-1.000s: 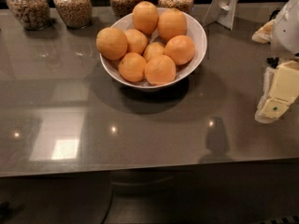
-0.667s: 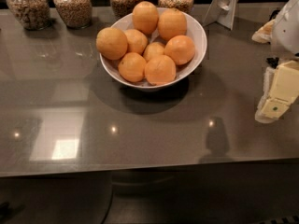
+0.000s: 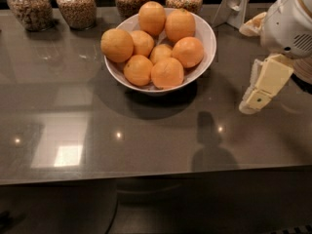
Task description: Pick orange from white bowl
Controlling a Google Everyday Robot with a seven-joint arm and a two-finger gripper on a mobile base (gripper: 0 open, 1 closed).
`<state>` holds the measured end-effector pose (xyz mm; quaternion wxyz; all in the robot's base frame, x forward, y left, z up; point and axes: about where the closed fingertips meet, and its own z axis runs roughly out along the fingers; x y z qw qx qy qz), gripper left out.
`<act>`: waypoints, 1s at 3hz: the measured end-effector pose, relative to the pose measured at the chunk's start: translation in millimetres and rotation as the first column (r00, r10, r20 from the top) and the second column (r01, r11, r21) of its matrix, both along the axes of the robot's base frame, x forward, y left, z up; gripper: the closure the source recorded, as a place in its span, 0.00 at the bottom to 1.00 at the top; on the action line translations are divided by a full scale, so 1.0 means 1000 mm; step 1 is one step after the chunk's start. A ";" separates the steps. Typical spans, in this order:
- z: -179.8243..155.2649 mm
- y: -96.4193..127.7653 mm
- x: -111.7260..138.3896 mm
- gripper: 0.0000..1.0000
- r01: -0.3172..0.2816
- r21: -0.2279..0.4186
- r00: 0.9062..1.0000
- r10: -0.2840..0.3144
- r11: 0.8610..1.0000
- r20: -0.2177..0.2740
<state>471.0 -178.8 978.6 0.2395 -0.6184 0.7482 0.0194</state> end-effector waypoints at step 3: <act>0.031 0.122 0.085 0.00 -0.165 0.301 0.984 0.137 0.939 0.113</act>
Offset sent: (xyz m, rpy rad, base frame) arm 0.0979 0.1191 0.0436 0.3753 -0.1202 0.1476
